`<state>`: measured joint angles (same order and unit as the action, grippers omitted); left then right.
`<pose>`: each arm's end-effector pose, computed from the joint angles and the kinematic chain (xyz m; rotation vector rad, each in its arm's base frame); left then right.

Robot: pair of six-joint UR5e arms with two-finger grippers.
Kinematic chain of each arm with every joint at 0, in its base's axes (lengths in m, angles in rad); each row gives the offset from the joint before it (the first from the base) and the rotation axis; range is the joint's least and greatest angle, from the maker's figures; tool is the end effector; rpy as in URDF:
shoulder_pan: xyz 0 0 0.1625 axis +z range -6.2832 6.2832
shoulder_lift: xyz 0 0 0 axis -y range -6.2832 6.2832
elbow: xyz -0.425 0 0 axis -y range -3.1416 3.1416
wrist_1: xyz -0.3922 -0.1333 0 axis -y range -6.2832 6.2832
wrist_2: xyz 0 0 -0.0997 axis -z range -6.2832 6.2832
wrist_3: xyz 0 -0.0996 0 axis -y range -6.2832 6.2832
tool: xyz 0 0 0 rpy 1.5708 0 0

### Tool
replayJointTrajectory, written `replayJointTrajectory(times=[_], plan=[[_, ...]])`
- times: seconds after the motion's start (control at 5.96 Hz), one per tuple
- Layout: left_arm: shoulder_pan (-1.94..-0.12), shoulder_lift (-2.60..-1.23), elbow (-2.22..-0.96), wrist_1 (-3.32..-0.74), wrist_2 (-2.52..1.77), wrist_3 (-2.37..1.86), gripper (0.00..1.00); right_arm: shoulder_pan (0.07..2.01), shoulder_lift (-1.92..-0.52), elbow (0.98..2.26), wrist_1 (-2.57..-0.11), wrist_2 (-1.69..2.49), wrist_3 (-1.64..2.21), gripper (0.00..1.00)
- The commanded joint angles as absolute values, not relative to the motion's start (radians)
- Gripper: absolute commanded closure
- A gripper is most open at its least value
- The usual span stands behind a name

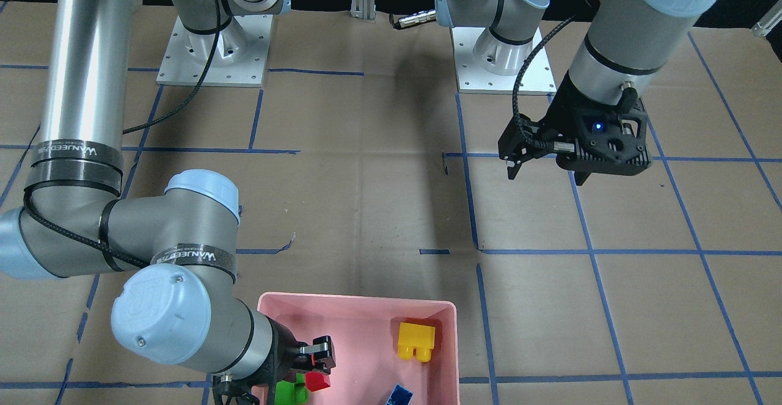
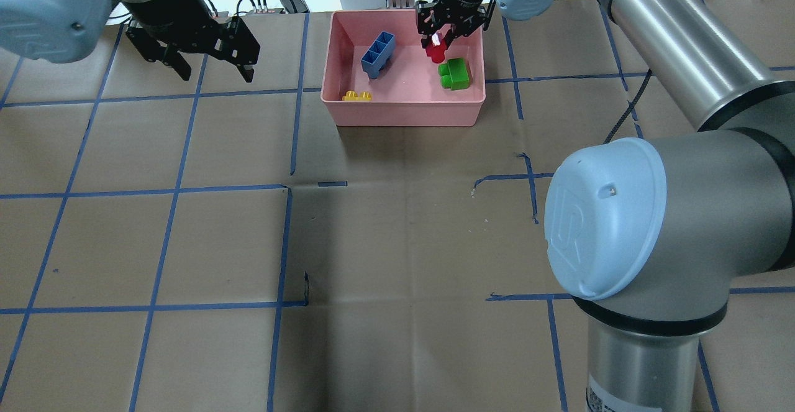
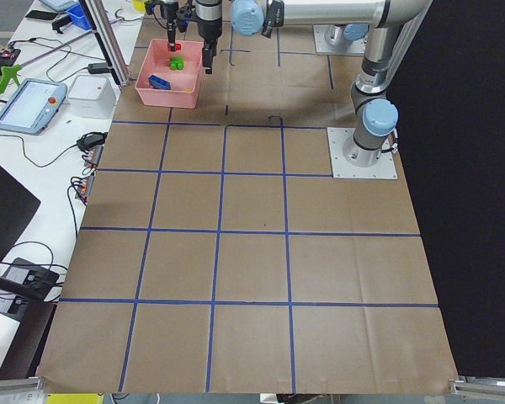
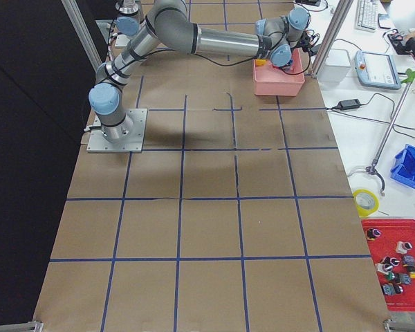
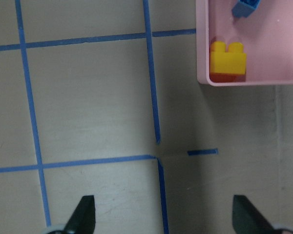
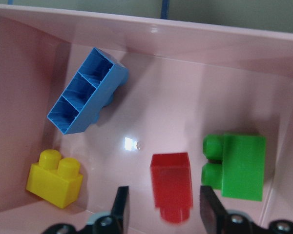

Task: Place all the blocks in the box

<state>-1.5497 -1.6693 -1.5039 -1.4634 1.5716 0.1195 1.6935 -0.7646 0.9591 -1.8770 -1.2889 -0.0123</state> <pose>-0.1218 -0.5434 0.4813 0.1541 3.1294 -0.1184 0.2579 -0.7755 0.2969 -0.2149 2.8430 -0.1368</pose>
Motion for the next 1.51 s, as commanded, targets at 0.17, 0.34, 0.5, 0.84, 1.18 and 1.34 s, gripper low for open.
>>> replayJointTrajectory(times=[0.17,0.34,0.5,0.84,1.18,1.34], plan=[[-1.557,-1.591,-1.534,-1.488,1.569,0.117,0.0,1.709,-0.808,0.963,-1.872,-1.396,-0.018,0.0],[-1.557,-1.601,-1.525,-1.488,1.571,0.117,0.0,1.706,-0.906,0.979,-1.783,-1.481,-0.018,0.0],[-1.557,-1.618,-1.502,-1.493,1.571,0.117,0.0,1.697,-0.986,1.0,-1.643,-1.547,-0.021,0.0],[-1.565,-1.629,-1.477,-1.52,1.568,0.117,0.0,1.642,-1.185,1.025,-1.57,-1.575,-0.018,0.0],[-1.568,-1.62,-1.488,-1.529,1.565,0.109,0.0,1.553,-1.416,1.285,-1.388,-1.623,-0.04,0.0],[-1.568,-1.614,-1.485,-1.552,1.565,0.057,0.0,1.542,-1.484,1.408,-1.44,-1.624,-0.043,0.0]])
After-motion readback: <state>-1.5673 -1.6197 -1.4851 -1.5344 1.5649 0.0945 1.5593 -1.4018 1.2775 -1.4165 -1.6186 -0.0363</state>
